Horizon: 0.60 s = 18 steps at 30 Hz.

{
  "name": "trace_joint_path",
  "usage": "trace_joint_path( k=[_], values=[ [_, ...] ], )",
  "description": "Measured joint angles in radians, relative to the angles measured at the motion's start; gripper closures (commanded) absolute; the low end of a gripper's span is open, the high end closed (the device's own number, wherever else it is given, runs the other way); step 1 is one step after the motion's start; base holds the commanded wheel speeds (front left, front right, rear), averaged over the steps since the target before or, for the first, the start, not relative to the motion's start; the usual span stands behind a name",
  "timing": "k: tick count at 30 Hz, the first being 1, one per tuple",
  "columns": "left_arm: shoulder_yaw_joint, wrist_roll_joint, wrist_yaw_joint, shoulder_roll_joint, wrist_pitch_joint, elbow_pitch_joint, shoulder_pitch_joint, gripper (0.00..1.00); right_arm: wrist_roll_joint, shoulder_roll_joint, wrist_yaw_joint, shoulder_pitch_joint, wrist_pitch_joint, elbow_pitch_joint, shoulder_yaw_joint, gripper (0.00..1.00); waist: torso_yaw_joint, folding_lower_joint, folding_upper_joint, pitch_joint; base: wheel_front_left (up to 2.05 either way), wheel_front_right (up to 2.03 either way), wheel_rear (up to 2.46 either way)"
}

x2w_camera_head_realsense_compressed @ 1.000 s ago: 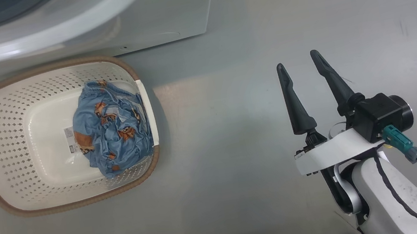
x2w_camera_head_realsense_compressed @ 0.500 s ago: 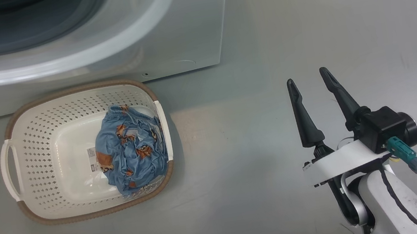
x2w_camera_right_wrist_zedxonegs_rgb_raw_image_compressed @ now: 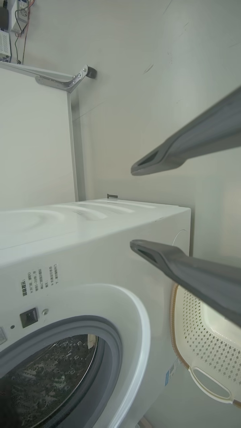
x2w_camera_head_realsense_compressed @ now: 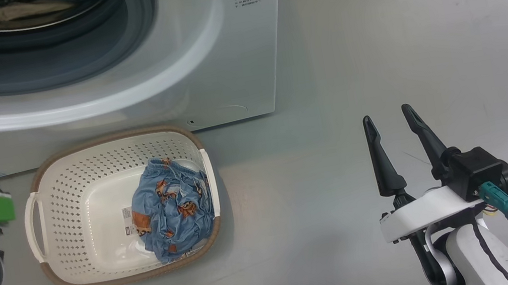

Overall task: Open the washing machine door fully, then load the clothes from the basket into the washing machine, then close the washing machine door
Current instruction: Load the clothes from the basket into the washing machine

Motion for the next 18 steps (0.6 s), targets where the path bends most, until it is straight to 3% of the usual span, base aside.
trace_joint_path(
  k=[18],
  values=[
    [0.096,0.12,0.0,-0.071,0.001,-0.04,0.304,0.0,0.0,0.002,0.0,0.072,0.0,0.008,-0.018,0.0,0.004,0.0,0.0,-0.154,0.0,0.0,0.0]
  ],
)
